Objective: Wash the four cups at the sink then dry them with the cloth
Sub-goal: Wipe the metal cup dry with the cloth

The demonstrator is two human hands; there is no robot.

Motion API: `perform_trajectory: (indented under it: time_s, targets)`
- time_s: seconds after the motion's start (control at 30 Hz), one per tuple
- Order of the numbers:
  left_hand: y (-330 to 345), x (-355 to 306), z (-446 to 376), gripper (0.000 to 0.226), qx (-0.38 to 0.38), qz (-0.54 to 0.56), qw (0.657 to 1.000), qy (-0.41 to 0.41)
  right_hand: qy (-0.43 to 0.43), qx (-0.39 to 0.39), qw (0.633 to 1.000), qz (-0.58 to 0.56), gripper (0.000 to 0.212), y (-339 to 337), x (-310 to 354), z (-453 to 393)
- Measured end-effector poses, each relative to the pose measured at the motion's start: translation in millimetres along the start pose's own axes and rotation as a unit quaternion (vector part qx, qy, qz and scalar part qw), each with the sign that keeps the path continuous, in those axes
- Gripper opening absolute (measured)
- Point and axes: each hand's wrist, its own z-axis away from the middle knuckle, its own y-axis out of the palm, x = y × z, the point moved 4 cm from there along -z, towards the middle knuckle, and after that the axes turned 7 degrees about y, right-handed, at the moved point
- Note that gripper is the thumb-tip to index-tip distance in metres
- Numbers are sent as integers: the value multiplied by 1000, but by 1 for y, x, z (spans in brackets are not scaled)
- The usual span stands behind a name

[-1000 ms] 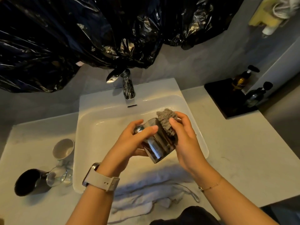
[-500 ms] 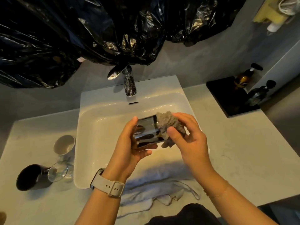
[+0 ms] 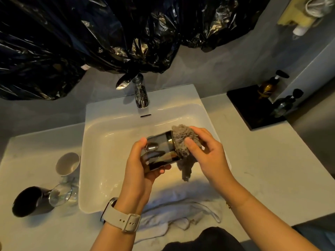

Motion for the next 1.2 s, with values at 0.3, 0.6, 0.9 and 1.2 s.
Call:
perform_trajectory:
  time_s: [0.3, 0.6, 0.9, 1.2]
  targets:
    - [-3, 8, -6, 45, -19, -29, 999, 26, 20, 138, 968, -207, 28, 3, -3, 11]
    - [14, 17, 12, 27, 13, -57, 996, 72, 102, 232, 948, -192, 30, -9, 6, 9]
    - [17, 14, 14, 32, 53, -355, 873, 330, 308, 89, 920, -224, 57, 7, -14, 9]
    - [19, 14, 11, 33, 64, -198, 960, 185, 52, -5, 986, -161, 60, 11, -12, 19]
